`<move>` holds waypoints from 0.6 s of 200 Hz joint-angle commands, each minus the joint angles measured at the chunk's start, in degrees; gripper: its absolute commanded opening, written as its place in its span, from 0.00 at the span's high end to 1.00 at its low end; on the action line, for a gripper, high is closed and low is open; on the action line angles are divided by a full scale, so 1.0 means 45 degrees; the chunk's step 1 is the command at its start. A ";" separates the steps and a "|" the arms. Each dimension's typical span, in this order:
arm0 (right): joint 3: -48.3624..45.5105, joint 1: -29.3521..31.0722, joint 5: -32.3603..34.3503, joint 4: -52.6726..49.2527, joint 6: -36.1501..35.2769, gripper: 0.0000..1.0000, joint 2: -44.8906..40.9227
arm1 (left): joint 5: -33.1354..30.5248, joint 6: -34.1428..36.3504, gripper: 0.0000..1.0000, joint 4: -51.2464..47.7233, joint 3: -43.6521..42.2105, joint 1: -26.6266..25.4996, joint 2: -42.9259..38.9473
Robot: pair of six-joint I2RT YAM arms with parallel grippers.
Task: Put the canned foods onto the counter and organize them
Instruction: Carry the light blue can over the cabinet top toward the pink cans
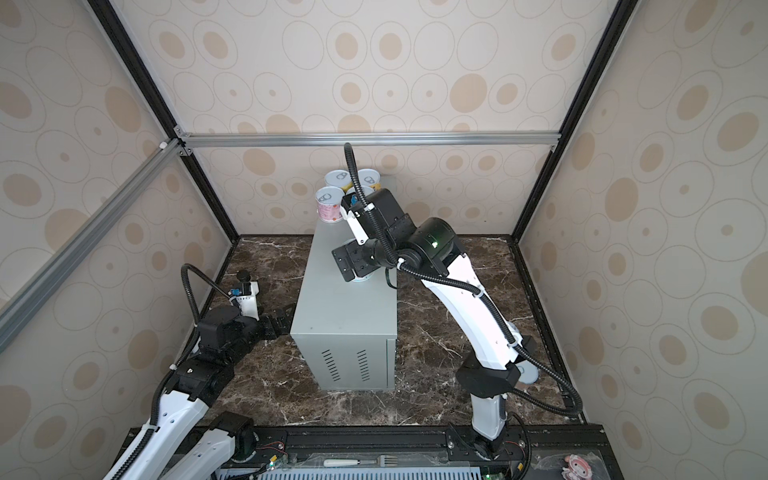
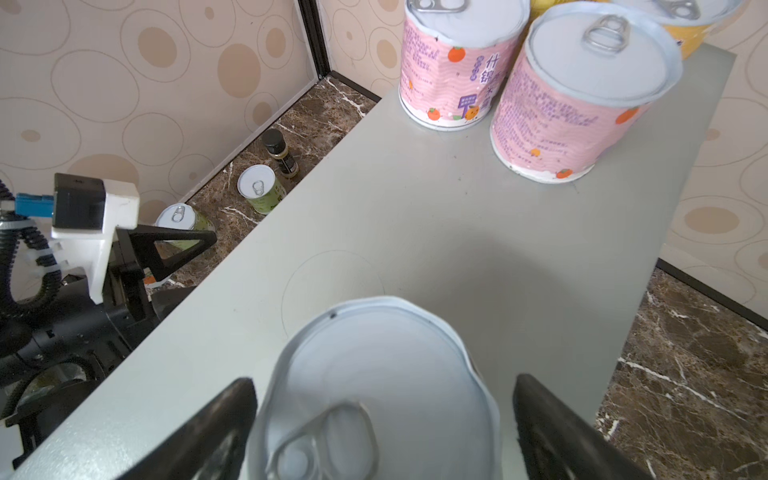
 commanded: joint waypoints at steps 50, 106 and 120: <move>-0.4756 0.0105 0.0120 0.3335 -0.0898 0.00 -0.3784 | -0.0106 0.0141 0.01 0.0206 0.0045 0.0103 0.0147; -0.9100 0.0077 -0.0349 0.5799 -0.0699 0.24 -0.6364 | -0.0078 0.0166 0.01 0.0262 0.0094 0.0087 0.0537; -0.9987 0.0050 -0.0351 0.6369 -0.0756 0.26 -0.6711 | -0.0166 0.0146 0.01 0.0186 0.0060 0.0099 0.0556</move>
